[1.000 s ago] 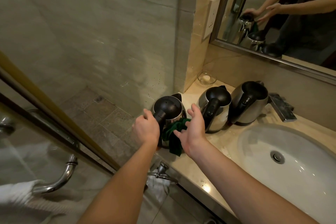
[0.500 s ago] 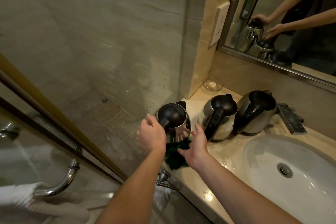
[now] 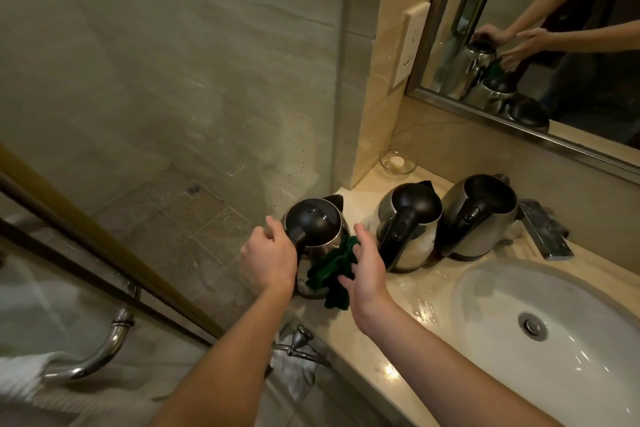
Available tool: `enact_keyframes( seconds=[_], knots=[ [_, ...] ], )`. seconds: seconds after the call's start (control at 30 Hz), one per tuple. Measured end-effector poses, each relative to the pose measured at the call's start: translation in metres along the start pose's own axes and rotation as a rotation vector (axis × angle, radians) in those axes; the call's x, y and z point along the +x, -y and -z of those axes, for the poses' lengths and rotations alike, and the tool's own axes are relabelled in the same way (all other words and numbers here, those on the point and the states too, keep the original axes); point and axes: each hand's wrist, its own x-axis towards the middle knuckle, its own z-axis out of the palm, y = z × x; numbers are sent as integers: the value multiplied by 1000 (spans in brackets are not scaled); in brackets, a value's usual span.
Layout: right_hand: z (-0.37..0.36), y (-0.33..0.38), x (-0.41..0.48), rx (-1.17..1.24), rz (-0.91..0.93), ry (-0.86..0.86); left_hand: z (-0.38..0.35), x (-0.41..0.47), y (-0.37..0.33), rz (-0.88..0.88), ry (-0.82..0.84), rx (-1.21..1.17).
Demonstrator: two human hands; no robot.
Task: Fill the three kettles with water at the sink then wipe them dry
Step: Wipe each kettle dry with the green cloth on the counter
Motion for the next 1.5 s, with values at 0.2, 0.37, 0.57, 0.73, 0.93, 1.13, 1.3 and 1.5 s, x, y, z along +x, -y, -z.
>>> enact_keyframes(
  seconds=[0.2,0.37,0.57,0.73,0.93,1.13,1.3,1.5],
  knots=[
    [6,-17,20,3,-100,-13,1,-2,0,8,12,2],
    [8,-6,24,42,-121,9,1,-1,1,8,9,1],
    [4,12,22,-139,88,95,-2,0,3,-2,-13,10],
    [-2,17,33,-279,200,174,-3,0,3,-1,-23,-4],
    [2,8,54,-256,76,99,-1,-1,1,-18,-47,-2],
    [5,9,62,-230,-74,89,-2,-1,0,-15,-57,-1],
    [3,27,56,-235,-10,157,-2,-1,1,-7,-55,-4],
    [2,24,64,-291,59,168,-1,-1,1,2,-42,-11]
  ],
)
